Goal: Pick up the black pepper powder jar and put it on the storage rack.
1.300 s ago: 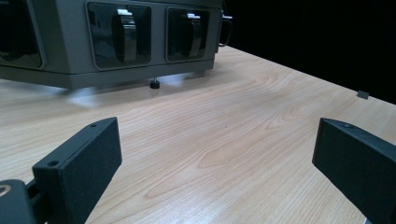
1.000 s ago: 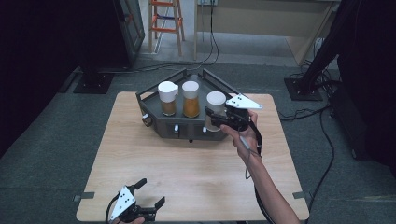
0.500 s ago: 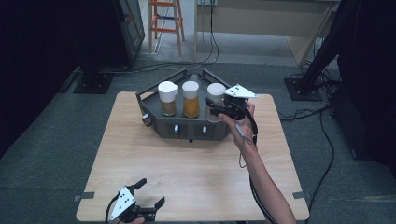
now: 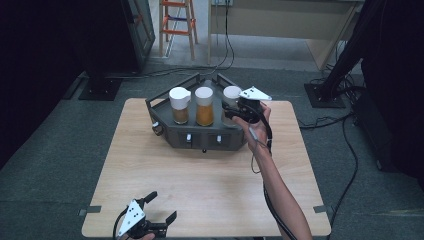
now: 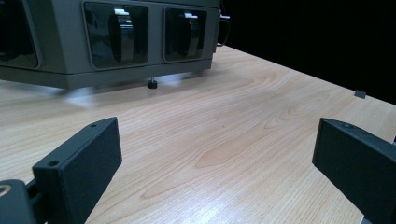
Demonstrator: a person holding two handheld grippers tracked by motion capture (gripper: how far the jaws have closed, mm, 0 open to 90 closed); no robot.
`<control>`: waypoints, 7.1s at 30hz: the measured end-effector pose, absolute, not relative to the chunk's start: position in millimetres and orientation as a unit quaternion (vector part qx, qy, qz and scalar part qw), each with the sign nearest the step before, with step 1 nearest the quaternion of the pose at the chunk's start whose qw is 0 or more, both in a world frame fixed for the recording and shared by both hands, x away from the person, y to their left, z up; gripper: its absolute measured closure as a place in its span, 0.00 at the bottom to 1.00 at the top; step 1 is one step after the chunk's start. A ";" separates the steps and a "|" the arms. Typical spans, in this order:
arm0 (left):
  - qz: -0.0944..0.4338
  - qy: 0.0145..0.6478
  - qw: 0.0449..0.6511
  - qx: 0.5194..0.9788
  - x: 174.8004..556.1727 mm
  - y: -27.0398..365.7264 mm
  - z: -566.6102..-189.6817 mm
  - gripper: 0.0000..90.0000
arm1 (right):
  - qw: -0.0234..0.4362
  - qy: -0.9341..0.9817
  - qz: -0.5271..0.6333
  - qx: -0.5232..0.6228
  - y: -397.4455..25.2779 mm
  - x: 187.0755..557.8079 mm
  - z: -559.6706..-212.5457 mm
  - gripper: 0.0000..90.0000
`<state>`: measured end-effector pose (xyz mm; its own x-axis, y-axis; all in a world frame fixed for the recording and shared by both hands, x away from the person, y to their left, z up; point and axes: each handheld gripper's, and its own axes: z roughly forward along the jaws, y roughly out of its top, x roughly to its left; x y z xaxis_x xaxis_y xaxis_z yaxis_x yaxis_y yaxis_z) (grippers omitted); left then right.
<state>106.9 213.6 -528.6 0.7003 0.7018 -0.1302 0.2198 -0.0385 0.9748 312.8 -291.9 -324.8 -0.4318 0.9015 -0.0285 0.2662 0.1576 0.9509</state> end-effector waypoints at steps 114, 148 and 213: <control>0.201 0.332 0.606 0.694 105.9 212.5 -528.2 0.01 | 0.273 0.668 0.586 0.368 -319.2 213.3 -398.9 0.02; 0.203 0.332 0.606 0.694 105.2 211.8 -528.3 0.01 | 0.237 0.685 0.599 0.340 -323.4 169.4 -438.8 0.02; 0.205 0.332 0.611 0.689 104.4 211.1 -530.2 0.01 | 0.178 0.720 0.588 0.323 -323.9 130.6 -503.2 0.02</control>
<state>104.4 211.1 -530.2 0.6962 0.7071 -0.1237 0.2071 -0.0329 0.9778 130.6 -323.9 -503.2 -0.7277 0.6746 0.1242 0.2566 0.0997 0.9614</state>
